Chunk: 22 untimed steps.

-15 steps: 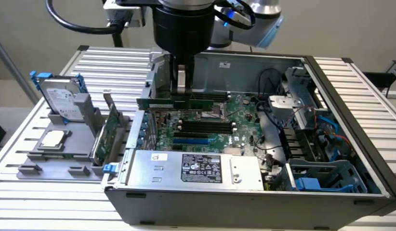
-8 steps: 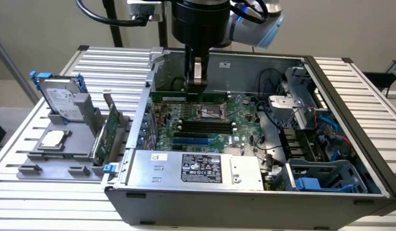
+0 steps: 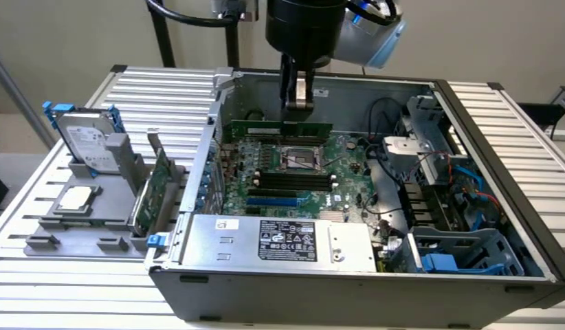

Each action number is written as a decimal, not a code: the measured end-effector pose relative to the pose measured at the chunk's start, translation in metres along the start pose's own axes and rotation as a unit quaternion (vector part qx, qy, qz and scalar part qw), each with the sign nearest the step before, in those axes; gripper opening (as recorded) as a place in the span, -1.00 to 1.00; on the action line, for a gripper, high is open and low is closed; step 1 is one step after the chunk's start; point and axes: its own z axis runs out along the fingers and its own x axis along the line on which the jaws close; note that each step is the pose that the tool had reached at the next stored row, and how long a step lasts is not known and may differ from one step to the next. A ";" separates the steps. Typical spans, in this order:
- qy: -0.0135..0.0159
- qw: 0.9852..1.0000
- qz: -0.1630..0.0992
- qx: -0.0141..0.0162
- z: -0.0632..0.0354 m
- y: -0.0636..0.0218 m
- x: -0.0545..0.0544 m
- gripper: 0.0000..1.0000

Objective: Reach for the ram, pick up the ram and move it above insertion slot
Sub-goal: 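Pick up the ram and move it above insertion slot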

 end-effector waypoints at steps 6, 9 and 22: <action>0.000 1.000 0.000 0.000 0.0009 -0.0150 -0.011 -0.73; 0.000 1.000 0.002 0.000 0.0014 -0.0213 -0.015 -0.73; -0.001 1.000 0.015 0.000 0.0022 -0.0288 -0.018 -0.73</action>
